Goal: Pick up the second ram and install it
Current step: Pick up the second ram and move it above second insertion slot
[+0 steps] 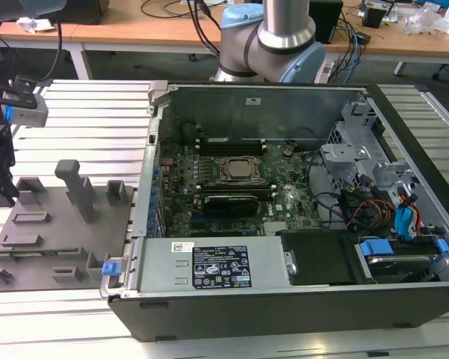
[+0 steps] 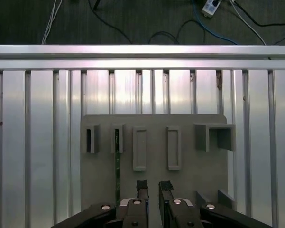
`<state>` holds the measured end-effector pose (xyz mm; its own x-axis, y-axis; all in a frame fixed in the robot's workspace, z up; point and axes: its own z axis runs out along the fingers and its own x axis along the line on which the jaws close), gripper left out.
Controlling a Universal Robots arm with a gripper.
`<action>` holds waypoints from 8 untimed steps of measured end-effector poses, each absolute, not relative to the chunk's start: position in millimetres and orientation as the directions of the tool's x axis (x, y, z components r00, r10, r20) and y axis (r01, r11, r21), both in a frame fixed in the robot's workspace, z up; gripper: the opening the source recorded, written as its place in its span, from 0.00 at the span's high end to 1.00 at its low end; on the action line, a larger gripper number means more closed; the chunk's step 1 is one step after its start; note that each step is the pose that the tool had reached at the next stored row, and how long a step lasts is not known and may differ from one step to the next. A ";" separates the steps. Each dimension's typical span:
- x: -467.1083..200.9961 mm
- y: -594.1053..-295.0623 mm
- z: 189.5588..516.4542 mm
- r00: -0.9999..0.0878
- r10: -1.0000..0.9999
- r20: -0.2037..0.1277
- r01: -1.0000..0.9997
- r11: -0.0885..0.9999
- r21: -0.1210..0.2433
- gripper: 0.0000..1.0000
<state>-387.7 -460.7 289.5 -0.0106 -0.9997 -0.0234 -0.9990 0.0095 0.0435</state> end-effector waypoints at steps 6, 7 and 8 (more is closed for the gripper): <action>-387.1 -469.7 282.5 -0.010 -1.000 -0.023 -0.999 0.009 0.043 0.76; -386.9 -470.6 281.3 -0.010 -1.000 -0.023 -0.999 0.009 0.043 0.76; -386.6 -472.0 279.3 -0.010 -1.000 -0.022 -0.999 0.009 0.044 0.76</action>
